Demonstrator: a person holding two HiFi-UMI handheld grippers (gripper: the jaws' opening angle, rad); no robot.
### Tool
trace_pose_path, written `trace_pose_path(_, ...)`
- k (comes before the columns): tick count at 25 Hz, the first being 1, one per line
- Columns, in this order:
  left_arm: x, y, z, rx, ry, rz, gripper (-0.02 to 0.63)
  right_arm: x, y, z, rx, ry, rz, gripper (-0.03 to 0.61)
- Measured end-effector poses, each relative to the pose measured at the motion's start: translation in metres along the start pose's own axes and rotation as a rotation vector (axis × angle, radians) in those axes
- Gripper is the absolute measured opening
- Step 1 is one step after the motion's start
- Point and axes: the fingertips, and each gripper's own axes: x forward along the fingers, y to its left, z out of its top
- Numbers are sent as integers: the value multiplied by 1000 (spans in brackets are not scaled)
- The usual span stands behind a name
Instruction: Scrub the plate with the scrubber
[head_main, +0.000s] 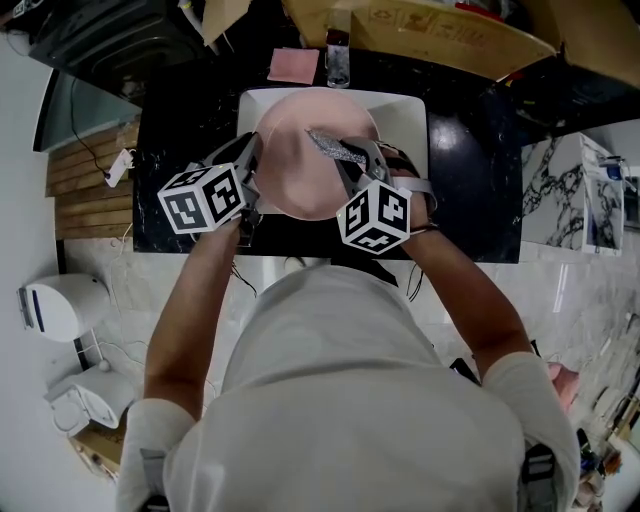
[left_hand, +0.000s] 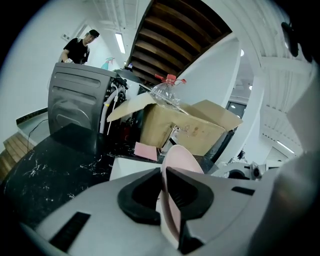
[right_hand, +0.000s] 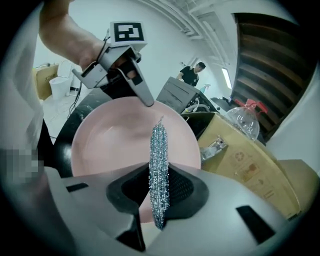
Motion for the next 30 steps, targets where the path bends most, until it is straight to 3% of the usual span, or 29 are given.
trace_pose_path(9, 1, 5, 10, -15, -31, 6, 37, -16, 66, -2, 77, -16, 139, 77)
trace_pose_path(14, 5, 2, 5, 1, -15, 3, 37, -28, 71, 7, 213, -71, 217, 77)
trace_pose_path(17, 6, -1, 1, 10, 1, -11, 31, -32, 37, 13, 207, -100, 134, 77)
trace_pose_path(23, 6, -21, -7, 59, 32, -54, 26, -20, -42, 17, 32, -99, -76, 77)
trace_pose_path(27, 6, -30, -10, 73, 40, -71, 29, -13, -57, 16, -75, -85, -116, 77)
trace_pose_path(30, 5, -31, -10, 61, 36, -77, 31, -13, -49, 7, -94, -56, -109, 77)
